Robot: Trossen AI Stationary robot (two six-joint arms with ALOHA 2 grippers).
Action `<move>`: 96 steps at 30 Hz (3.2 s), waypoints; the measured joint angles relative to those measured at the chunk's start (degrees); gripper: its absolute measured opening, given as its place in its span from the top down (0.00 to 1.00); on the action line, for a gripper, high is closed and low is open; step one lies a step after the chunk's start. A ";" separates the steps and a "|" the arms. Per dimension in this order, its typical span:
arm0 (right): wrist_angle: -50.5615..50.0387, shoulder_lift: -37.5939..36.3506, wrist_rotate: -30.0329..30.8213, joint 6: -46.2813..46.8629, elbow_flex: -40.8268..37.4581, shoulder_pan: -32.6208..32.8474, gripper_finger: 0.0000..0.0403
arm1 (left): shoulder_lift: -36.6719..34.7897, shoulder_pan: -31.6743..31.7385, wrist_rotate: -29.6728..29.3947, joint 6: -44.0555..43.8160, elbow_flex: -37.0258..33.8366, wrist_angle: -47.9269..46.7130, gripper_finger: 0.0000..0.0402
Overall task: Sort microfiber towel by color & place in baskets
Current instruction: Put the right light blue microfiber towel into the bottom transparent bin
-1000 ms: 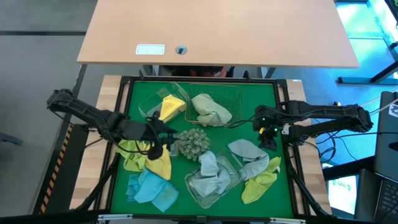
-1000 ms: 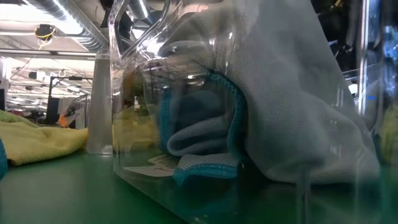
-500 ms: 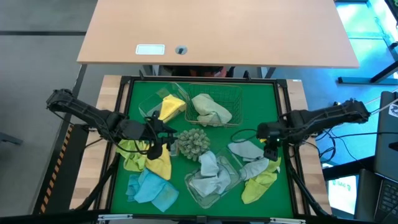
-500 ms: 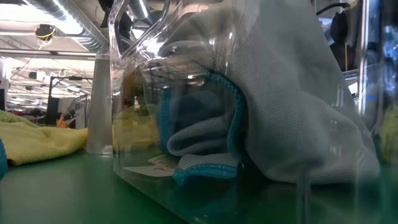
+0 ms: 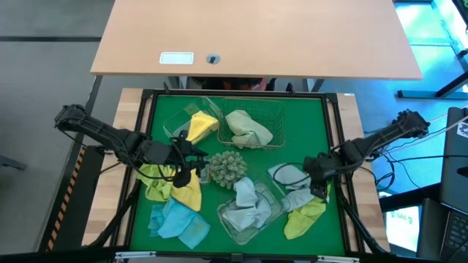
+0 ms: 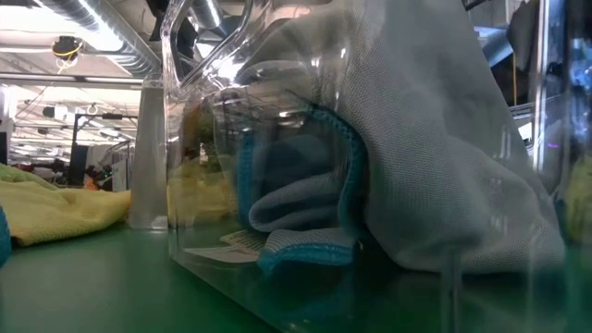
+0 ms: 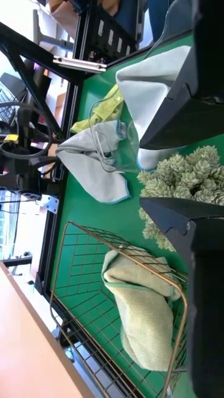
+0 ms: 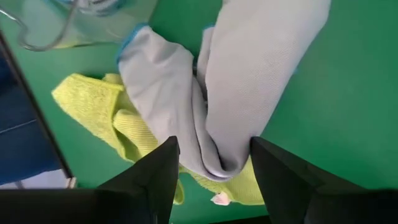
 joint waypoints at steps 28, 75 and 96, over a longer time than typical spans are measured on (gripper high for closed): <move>0.03 10.66 0.31 0.01 2.34 1.67 0.95 | 0.04 0.01 -0.04 0.07 -0.01 -0.06 0.68; 8.27 28.50 13.93 -43.75 42.34 1.68 0.99 | 0.04 0.00 -0.02 0.09 -0.01 -0.16 0.68; 8.24 46.52 13.50 -46.35 42.34 1.66 0.98 | 0.04 -0.02 0.01 0.09 -0.01 -0.16 0.68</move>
